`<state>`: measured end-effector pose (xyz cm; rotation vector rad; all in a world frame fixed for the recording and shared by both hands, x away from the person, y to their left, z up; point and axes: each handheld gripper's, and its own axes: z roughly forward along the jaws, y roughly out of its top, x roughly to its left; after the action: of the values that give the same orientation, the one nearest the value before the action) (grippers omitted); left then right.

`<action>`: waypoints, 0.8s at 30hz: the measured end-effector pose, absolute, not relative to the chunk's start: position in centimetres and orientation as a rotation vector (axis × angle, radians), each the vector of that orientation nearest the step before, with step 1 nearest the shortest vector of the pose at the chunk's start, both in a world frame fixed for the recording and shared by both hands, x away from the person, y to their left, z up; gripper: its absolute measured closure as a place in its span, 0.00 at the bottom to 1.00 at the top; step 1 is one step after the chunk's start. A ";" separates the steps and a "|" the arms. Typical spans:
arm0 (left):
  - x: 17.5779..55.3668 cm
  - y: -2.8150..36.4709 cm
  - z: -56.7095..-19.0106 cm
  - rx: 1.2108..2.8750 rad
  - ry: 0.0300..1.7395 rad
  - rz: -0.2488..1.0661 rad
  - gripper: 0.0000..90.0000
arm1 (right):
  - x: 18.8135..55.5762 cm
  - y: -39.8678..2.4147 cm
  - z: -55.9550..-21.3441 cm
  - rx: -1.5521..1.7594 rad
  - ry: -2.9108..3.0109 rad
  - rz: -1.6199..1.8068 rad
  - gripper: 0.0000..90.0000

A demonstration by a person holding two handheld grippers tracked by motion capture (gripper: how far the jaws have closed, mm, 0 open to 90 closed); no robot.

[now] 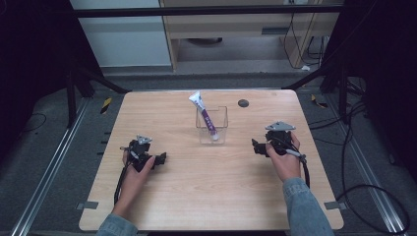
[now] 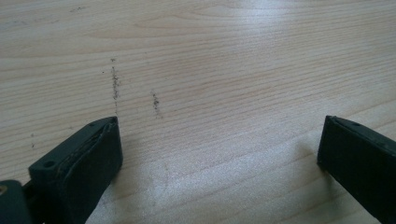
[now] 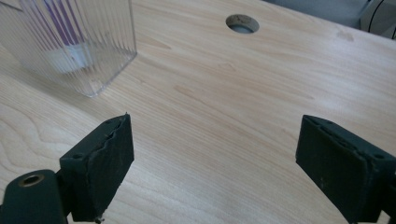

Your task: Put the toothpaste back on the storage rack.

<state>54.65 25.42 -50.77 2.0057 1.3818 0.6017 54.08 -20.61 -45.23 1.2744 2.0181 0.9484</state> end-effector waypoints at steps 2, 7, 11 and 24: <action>54.7 25.4 -50.8 2.001 1.383 0.602 0.00 | 54.1 -20.8 -45.7 1.288 2.020 0.938 0.12; 54.7 25.4 -50.8 2.006 1.382 0.602 0.00 | 54.1 -21.0 -46.9 1.316 2.048 0.916 0.12; 54.7 25.4 -50.8 2.006 1.382 0.602 0.00 | 54.1 -20.9 -47.8 1.326 2.056 0.911 0.11; 54.7 25.4 -50.8 2.006 1.382 0.602 0.00 | 54.9 -21.6 -49.8 1.420 2.017 0.937 0.11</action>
<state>54.65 25.43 -50.77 2.0061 1.3817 0.6016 54.90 -21.60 -49.76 1.4202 2.0171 0.9373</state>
